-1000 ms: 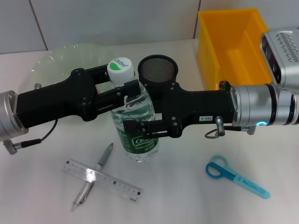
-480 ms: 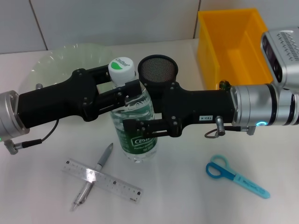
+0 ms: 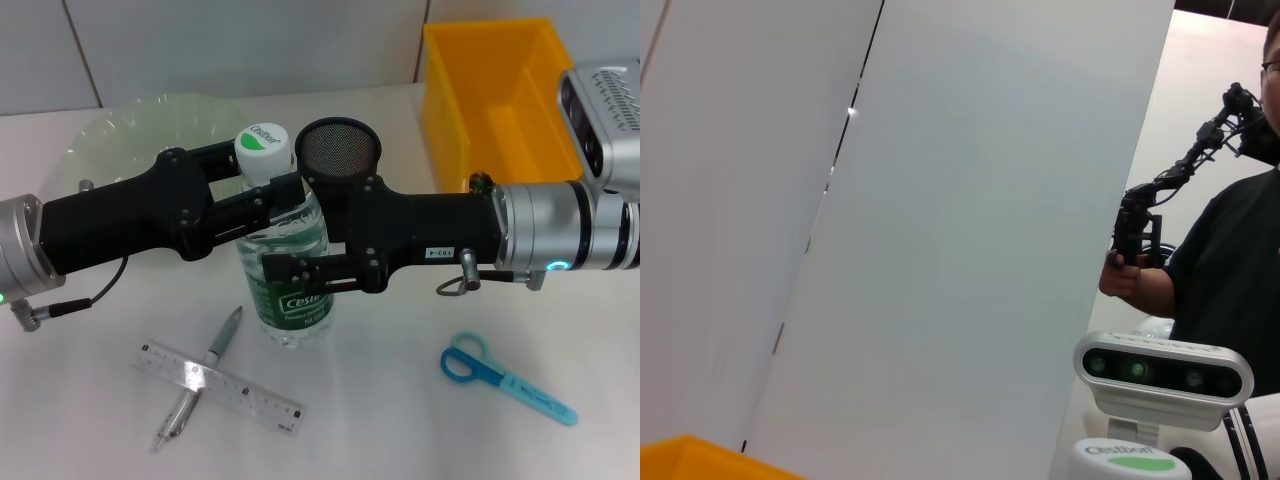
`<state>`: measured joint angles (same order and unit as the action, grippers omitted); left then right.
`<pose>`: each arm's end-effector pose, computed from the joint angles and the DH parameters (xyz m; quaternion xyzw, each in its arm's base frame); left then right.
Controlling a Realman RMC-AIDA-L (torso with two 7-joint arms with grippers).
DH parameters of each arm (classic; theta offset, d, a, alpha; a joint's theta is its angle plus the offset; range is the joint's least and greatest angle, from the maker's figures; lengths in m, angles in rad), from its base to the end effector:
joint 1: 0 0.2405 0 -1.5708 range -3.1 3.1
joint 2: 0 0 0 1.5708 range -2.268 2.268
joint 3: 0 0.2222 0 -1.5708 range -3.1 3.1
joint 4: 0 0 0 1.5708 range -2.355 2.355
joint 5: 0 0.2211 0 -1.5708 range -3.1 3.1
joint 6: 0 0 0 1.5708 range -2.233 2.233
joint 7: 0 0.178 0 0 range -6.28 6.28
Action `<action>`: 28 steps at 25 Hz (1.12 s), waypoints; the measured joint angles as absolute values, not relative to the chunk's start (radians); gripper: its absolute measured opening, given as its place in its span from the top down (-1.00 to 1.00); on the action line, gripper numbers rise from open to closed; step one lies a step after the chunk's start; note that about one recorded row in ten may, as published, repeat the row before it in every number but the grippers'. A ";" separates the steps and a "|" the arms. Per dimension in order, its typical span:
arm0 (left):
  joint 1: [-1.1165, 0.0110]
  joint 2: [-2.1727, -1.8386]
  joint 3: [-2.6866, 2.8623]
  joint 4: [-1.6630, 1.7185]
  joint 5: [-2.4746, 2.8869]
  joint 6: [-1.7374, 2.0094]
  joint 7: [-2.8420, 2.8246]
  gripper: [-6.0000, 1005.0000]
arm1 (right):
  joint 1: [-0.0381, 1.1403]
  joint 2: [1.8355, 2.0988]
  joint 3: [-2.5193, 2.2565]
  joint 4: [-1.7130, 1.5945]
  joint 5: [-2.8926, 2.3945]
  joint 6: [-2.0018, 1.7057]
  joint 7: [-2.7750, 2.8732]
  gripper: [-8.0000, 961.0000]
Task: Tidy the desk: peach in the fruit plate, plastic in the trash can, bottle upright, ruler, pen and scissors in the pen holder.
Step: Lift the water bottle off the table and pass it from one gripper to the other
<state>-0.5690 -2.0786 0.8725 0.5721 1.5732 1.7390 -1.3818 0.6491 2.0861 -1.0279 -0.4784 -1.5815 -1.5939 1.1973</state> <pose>-0.1509 0.3243 -0.0053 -0.8925 -0.1599 -0.4205 0.0340 0.1419 0.3286 -0.0528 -0.9294 0.0964 0.3546 0.0339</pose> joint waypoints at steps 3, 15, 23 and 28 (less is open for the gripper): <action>-0.569 -2.079 0.873 0.572 1.574 1.739 -1.383 -0.02 | 0.649 2.086 -1.028 -0.478 -1.581 -1.587 1.192 -0.56; -0.564 -2.077 0.873 0.572 1.576 1.739 -1.386 -0.02 | 0.636 2.085 -1.027 -0.487 -1.584 -1.582 1.151 -0.56; -0.567 -2.075 0.870 0.572 1.572 1.741 -1.387 -0.02 | 0.635 2.084 -1.028 -0.484 -1.587 -1.572 1.137 -0.56; -0.568 -2.074 0.869 0.572 1.571 1.741 -1.387 -0.01 | 0.635 2.085 -1.029 -0.486 -1.588 -1.562 1.134 -0.56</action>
<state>-0.5681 -2.0740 0.8685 0.5724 1.5713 1.7414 -1.3868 0.6350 2.0846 -1.0295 -0.4858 -1.5883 -1.5621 1.1339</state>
